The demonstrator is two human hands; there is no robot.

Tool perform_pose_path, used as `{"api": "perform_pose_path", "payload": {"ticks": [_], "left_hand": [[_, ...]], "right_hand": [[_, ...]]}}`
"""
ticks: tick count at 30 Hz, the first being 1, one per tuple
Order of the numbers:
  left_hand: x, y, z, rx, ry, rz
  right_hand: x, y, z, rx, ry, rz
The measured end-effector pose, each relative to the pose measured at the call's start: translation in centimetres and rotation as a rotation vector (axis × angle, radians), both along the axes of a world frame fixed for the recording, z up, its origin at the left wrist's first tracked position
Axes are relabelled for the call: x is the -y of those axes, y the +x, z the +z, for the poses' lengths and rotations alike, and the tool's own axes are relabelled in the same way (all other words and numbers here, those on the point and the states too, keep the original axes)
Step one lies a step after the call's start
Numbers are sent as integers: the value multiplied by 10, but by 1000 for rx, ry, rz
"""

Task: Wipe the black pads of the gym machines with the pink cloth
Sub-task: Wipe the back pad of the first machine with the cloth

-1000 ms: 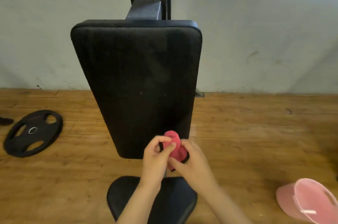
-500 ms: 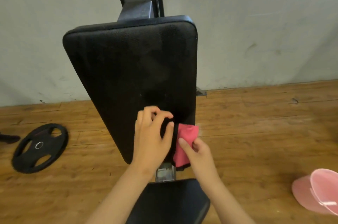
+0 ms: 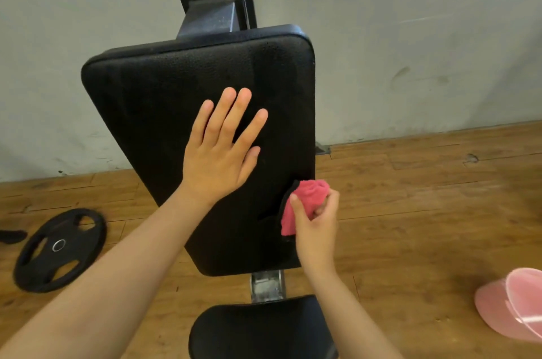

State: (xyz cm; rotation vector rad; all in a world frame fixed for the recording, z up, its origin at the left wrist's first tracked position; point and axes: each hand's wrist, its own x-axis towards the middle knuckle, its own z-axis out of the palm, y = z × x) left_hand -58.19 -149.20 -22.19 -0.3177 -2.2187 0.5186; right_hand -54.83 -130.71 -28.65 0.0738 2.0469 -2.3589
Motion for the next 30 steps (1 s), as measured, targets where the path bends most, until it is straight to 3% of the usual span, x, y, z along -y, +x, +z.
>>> {"api": "perform_pose_path", "payload": {"ticks": [9,15,22,30], "left_hand": [[3,-4,-4,-30,5,-43],[4,-6,-5,-47,-8,-38],[3,-6,-6,-65,-2,-47],[3,-6,-7,-69,7,-38]], "right_hand": [[9,4,-22,-107,136,-93],[3,15,-50,19,173,-82],[-16,36,-101,299,255,-21],[-13,6,-17,98,-92,-115]]}}
